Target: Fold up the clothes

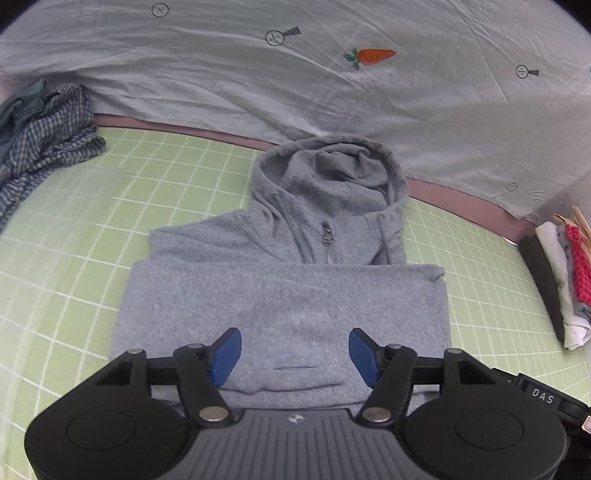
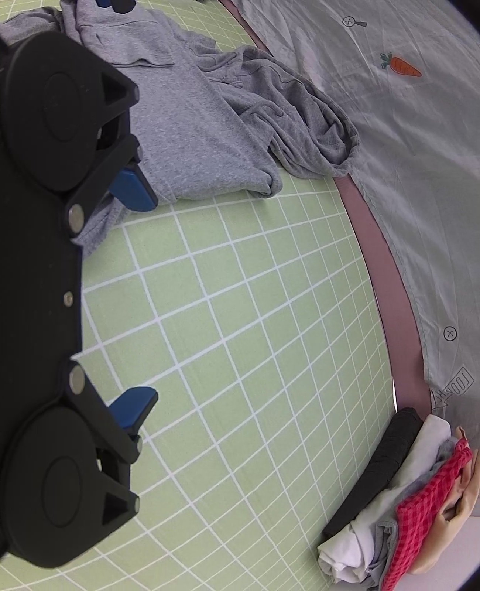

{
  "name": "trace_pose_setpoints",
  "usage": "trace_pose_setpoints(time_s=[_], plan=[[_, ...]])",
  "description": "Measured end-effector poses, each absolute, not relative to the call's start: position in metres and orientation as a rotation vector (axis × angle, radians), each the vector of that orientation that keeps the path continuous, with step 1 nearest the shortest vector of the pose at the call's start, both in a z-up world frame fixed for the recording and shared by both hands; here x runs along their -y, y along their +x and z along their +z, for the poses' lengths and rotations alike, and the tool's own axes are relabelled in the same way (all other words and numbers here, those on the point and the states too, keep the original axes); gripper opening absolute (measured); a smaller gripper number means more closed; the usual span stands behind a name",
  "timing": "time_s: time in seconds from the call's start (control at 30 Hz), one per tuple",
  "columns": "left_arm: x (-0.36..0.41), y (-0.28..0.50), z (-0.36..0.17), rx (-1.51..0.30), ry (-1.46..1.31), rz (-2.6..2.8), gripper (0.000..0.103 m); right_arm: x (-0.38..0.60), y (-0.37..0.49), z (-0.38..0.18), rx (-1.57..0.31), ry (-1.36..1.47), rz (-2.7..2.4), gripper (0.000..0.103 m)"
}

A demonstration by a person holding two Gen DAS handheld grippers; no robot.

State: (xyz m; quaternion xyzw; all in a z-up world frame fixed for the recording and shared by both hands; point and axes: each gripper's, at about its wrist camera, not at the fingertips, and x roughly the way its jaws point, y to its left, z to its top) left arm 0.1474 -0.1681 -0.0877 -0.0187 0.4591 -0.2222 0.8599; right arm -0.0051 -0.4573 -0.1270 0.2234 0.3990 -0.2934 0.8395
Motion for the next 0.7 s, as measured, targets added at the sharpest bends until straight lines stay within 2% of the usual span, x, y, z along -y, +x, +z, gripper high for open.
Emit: trace_pose_setpoints(time_s=[0.2, 0.33, 0.5, 0.57, 0.7], plan=[[0.135, 0.162, -0.096, -0.958, 0.070, -0.271, 0.072, 0.419, 0.034, -0.114, -0.812, 0.382, -0.514, 0.101], [0.109, 0.174, -0.110, -1.017, 0.057, -0.180, 0.072, 0.387, 0.070, -0.111, -0.799, 0.361, -0.446, 0.098], [0.094, 0.181, -0.124, -1.060, 0.022, -0.153, 0.077, 0.359, 0.104, -0.120, -0.828, 0.375, -0.381, 0.095], [0.095, 0.182, -0.128, -1.067, 0.016, -0.154, 0.077, 0.350, 0.114, -0.125, -0.847, 0.390, -0.354, 0.079], [0.098, 0.184, -0.133, -1.073, 0.014, -0.165, 0.077, 0.333, 0.126, -0.134, -0.879, 0.408, -0.285, 0.069]])
